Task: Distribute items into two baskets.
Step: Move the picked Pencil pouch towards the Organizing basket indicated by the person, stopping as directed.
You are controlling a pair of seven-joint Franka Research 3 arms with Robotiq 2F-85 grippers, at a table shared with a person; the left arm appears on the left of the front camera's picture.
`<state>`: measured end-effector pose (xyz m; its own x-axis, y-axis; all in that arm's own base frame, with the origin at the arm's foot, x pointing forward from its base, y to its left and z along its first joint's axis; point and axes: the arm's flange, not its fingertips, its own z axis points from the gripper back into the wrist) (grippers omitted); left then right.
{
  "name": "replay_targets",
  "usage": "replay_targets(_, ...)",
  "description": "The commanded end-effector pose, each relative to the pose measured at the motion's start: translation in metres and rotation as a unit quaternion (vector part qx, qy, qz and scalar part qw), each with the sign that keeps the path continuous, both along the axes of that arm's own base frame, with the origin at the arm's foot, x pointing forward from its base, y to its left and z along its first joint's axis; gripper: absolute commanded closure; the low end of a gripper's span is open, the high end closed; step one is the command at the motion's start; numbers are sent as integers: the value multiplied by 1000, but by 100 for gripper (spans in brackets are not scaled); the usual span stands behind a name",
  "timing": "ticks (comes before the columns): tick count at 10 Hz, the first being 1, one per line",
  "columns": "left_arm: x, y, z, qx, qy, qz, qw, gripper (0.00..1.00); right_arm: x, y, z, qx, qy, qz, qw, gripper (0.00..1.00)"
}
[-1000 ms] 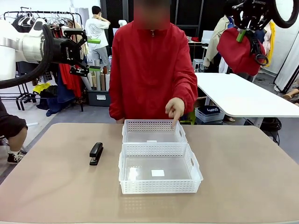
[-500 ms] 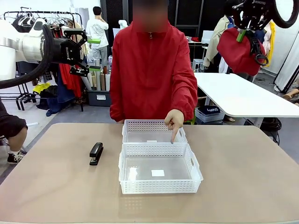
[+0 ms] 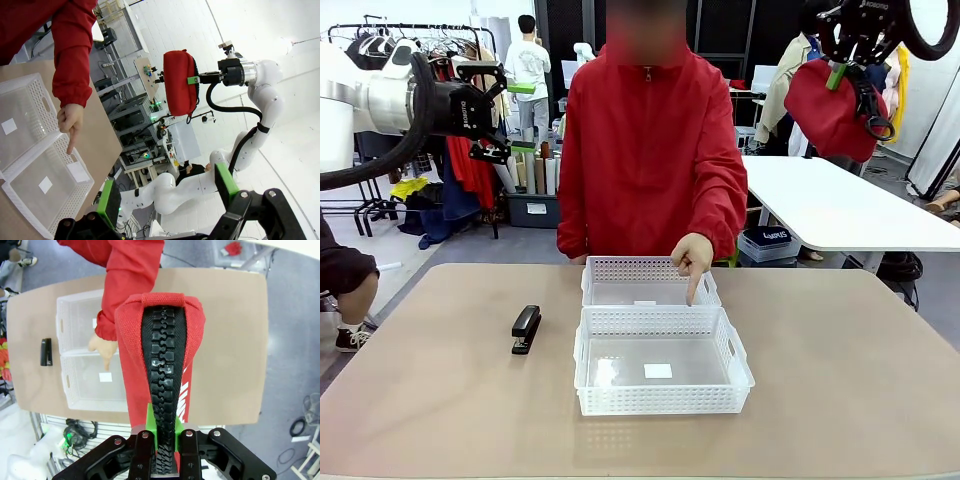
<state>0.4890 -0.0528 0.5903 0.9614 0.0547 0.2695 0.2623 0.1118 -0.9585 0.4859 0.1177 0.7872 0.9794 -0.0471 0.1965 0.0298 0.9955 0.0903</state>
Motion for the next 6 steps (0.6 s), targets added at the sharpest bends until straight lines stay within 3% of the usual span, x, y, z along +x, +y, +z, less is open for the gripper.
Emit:
replay_targets(1, -1, 0, 3, -1, -2, -1, 1000, 0, -2, 1, 2, 0, -3, 0, 1000, 100)
replay_targets(2, -1, 0, 3, -1, -2, -1, 1000, 0, 0, 0, 0, 0, 0, 0, 1000, 100)
replay_targets(6, -1, 0, 3, -1, -2, -1, 1000, 0, -4, 49, -4, -66, -30, 205, 976, 100)
